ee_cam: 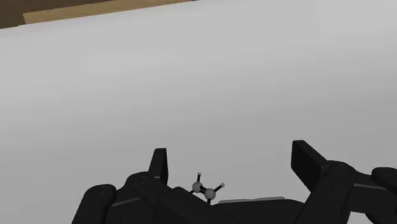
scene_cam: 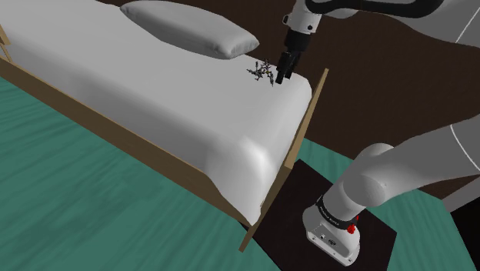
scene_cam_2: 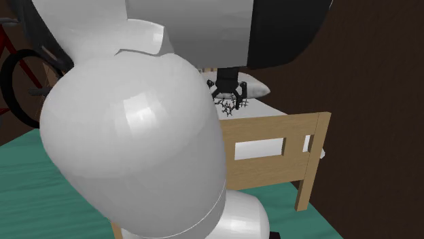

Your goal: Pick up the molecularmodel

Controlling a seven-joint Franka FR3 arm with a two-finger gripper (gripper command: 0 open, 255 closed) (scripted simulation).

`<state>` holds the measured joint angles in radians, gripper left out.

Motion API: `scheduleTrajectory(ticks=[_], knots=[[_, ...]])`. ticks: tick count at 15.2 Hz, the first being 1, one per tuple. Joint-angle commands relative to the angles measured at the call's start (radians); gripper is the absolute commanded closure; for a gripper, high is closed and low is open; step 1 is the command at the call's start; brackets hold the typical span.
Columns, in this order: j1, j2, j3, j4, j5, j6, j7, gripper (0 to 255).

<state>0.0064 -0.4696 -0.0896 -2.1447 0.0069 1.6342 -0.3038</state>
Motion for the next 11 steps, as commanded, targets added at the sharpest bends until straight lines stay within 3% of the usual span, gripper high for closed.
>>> scheduleTrajectory(ticks=[1,6,11], knots=[[0.002,0.098,-0.031,0.100,0.018,-0.025,-0.047,0],[-0.001,0.336,-0.091,0.372,0.083,-0.118,-0.152,0],[-0.003,0.327,-0.089,0.295,0.081,-0.050,-0.158,0]])
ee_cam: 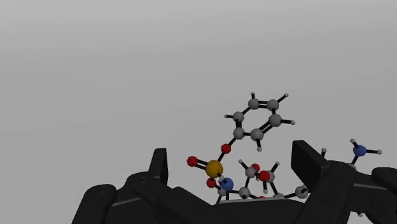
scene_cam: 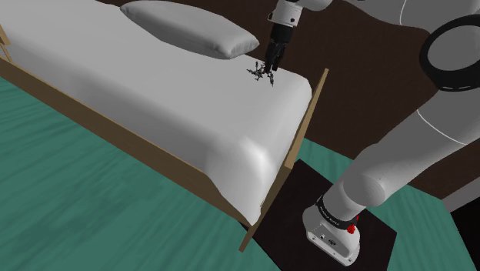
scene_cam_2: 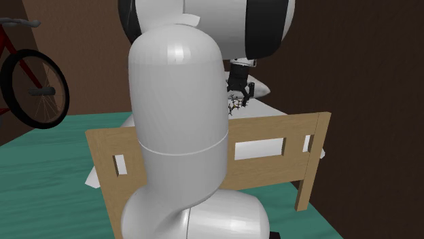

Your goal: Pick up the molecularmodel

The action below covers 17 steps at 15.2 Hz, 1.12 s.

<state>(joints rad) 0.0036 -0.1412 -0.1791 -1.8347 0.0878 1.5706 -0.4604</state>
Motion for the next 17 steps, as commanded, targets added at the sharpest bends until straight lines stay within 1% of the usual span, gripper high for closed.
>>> scheduleTrajectory(ticks=[1,4,5,14,17], knots=[[0.000,-0.002,0.000,-0.029,0.000,0.027,-0.002,0],[0.000,-0.004,0.000,-0.052,0.000,0.048,-0.004,0],[0.000,-0.005,0.000,-0.054,0.000,0.049,-0.004,255],[0.000,-0.004,0.000,-0.052,0.000,0.048,-0.004,255],[0.000,-0.001,0.000,-0.008,0.000,0.008,-0.001,255]])
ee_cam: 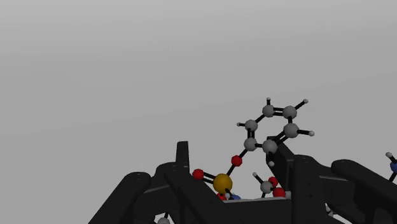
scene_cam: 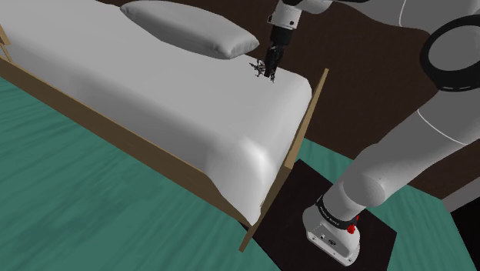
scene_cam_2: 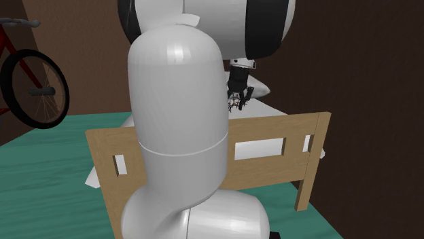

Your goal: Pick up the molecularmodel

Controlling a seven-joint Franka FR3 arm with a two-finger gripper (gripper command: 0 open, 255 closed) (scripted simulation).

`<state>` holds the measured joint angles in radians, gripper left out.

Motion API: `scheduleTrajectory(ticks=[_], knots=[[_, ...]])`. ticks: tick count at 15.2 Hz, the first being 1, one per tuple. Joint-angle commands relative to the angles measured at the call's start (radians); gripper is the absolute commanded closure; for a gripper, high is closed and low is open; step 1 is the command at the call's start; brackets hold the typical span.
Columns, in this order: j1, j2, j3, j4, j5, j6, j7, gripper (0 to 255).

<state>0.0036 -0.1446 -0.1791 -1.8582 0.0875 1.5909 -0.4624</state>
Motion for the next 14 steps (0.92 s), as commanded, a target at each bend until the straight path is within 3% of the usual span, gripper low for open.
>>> scheduleTrajectory(ticks=[1,14], knots=[[0.000,0.004,0.000,0.030,0.001,-0.026,0.002,255],[0.000,0.036,-0.003,0.218,0.007,-0.181,0.013,255]])
